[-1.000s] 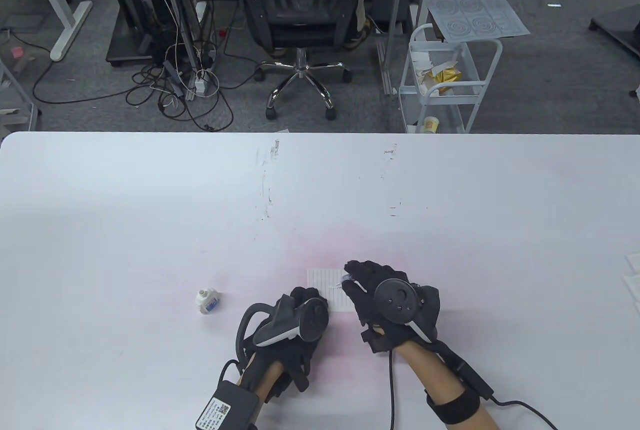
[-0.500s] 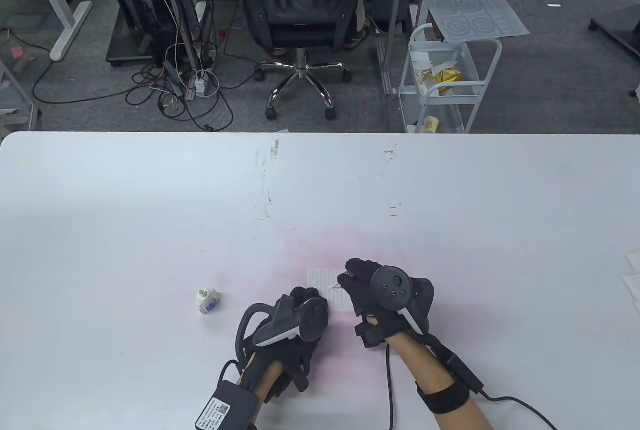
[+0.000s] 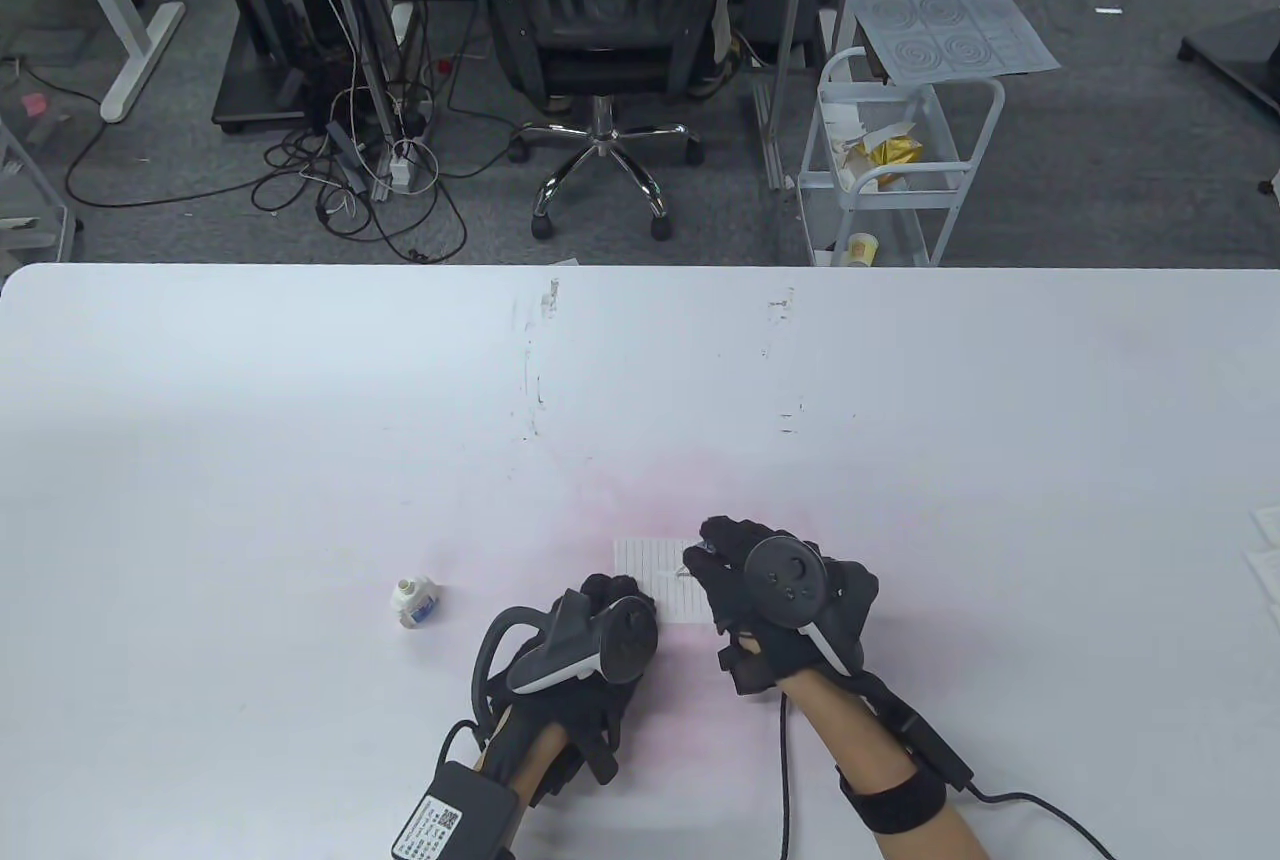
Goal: Brush correction fluid to cover black text
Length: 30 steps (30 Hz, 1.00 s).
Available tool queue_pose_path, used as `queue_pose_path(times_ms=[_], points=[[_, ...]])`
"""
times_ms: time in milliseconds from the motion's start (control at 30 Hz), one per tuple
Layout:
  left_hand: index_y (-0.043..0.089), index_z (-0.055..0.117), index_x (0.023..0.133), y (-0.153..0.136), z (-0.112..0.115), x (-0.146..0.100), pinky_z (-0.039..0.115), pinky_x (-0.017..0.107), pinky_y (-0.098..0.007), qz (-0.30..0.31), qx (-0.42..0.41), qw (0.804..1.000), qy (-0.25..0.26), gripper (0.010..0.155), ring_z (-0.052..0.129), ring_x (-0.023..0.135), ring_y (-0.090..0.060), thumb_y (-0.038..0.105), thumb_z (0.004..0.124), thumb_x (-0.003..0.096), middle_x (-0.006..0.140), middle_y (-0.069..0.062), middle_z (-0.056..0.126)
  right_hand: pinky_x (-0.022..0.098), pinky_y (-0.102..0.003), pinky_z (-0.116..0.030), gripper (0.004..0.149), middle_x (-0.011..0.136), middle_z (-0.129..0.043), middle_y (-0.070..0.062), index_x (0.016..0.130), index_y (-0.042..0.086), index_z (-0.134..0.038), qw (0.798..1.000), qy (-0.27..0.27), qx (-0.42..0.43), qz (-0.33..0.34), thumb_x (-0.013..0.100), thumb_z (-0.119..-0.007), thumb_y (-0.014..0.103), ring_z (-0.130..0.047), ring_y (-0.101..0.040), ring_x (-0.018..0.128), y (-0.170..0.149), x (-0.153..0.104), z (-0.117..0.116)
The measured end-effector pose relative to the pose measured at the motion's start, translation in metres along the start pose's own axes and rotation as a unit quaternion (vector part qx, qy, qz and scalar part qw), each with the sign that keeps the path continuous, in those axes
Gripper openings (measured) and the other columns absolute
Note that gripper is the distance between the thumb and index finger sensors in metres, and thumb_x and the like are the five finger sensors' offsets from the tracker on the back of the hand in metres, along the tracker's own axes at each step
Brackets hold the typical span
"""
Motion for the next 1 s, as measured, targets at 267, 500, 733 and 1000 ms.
queue_pose_path(times_ms=[267,500,733,1000], points=[[0.030,0.047,0.104,0.000,0.000,0.000,0.051,0.079,-0.046,-0.001,0.002,1.000,-0.002,0.062,0.047,0.110,-0.028,0.044,0.063,0.0466,0.115,0.000,0.040,0.041,-0.050,-0.084,0.047,0.058,-0.100,-0.006,0.067,0.018,-0.094,1.000,0.019,-0.008,-0.004,0.031,-0.092,0.048,-0.106,-0.026,0.037,0.001,0.002,-0.015],[0.030,0.047,0.104,0.000,0.000,0.000,0.051,0.079,-0.046,-0.001,0.001,1.000,-0.002,0.062,0.047,0.110,-0.028,0.044,0.063,0.0467,0.115,0.000,0.040,0.041,-0.050,-0.084,0.046,0.057,-0.100,-0.006,0.067,0.018,-0.094,0.999,0.014,-0.045,-0.013,0.031,-0.093,0.048,-0.107,-0.026,0.036,-0.004,0.002,-0.004],[0.030,0.047,0.104,0.000,0.000,0.000,0.051,0.079,-0.046,-0.001,0.002,1.000,-0.002,0.062,0.047,0.110,-0.028,0.044,0.063,0.0465,0.115,0.000,0.040,0.041,-0.050,-0.083,0.046,0.058,-0.100,-0.006,0.068,0.019,-0.094,1.000,0.003,0.005,-0.010,0.032,-0.092,0.048,-0.106,-0.026,0.038,0.001,0.003,-0.005],[0.030,0.047,0.104,0.000,0.000,0.000,0.051,0.079,-0.046,-0.001,0.002,1.000,-0.002,0.062,0.047,0.110,-0.028,0.044,0.063,0.0465,0.115,0.000,0.040,0.041,-0.051,-0.083,0.046,0.057,-0.100,-0.006,0.067,0.018,-0.094,0.999,0.018,-0.039,-0.022,0.031,-0.093,0.048,-0.106,-0.026,0.037,-0.007,0.002,-0.008]])
Point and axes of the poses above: the tracker on the back of each hand, its own y axis roughly to the thumb side, its own x axis roughly from the wrist to the fingertips, z = x × y, the point moved 3 cm from there along x, roughly from the wrist to the fingertips
